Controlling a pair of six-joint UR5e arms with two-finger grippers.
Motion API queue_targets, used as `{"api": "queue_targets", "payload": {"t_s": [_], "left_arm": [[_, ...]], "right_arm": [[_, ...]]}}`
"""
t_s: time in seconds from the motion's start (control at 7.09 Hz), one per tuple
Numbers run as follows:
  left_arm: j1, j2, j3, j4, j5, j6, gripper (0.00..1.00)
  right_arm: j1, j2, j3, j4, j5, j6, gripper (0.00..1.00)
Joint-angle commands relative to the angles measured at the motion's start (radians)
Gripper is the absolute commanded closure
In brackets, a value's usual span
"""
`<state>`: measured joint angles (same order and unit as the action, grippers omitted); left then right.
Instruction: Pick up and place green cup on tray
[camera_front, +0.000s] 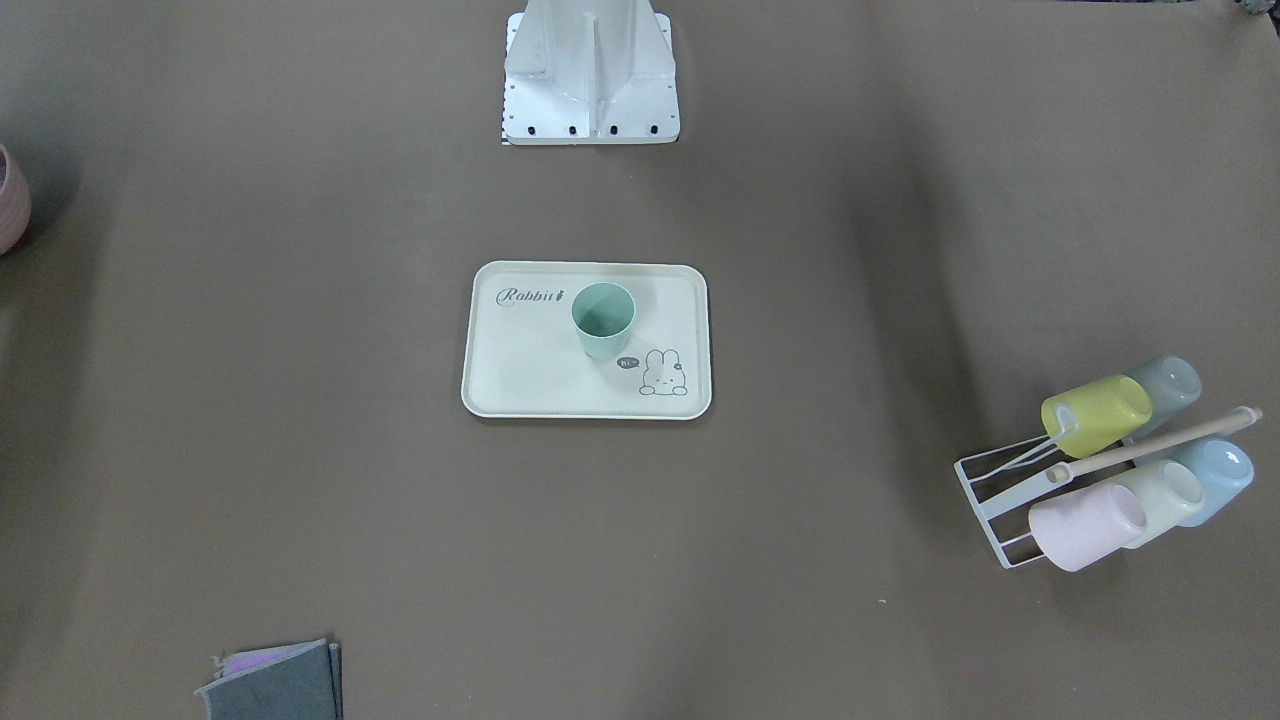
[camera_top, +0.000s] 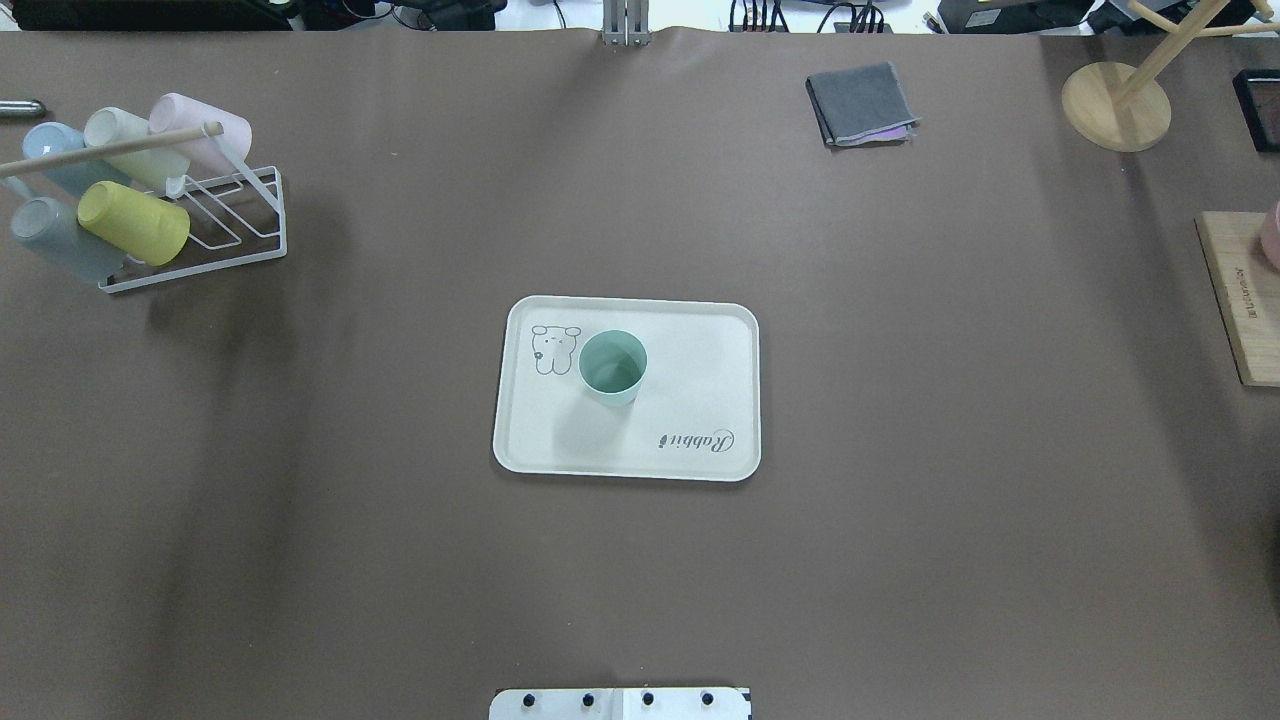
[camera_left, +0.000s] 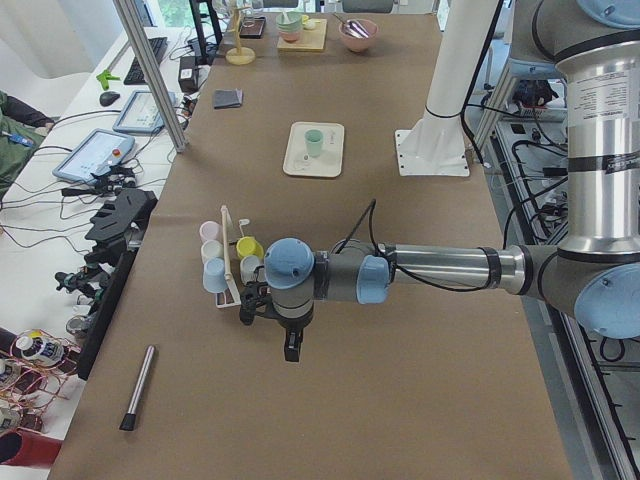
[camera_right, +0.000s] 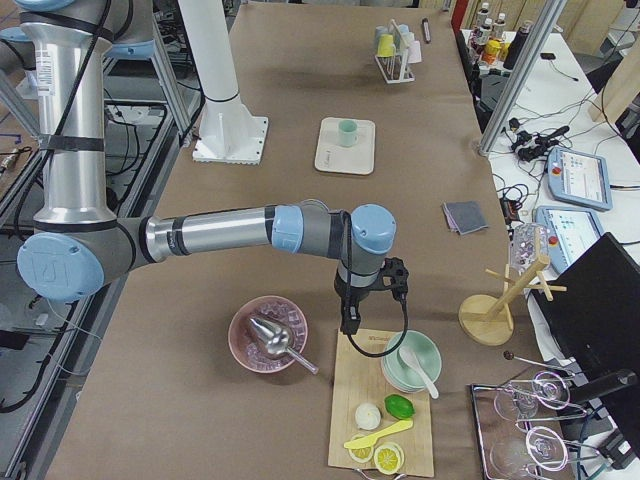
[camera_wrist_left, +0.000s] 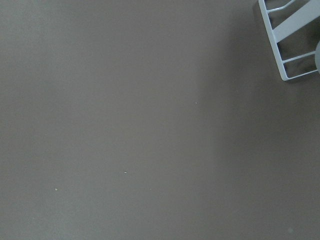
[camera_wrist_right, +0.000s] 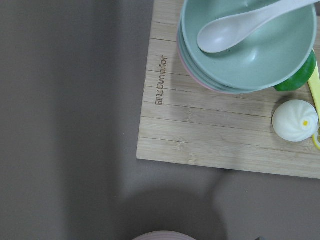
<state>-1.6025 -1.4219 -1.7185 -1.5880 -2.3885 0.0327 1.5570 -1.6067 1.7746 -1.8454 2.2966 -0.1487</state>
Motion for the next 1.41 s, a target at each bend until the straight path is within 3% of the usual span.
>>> {"api": "queue_targets", "payload": {"t_s": [0.0, 1.27], "left_arm": [[-0.027, 0.043, 0.005, -0.012, -0.015, 0.007, 0.02], [-0.027, 0.06, 0.03, -0.012, -0.012, 0.009, 0.02]], "right_arm": [[0.0, -0.001, -0.001, 0.0, -0.002, 0.001, 0.0], [0.0, -0.001, -0.001, 0.0, 0.001, 0.006, 0.0]]}}
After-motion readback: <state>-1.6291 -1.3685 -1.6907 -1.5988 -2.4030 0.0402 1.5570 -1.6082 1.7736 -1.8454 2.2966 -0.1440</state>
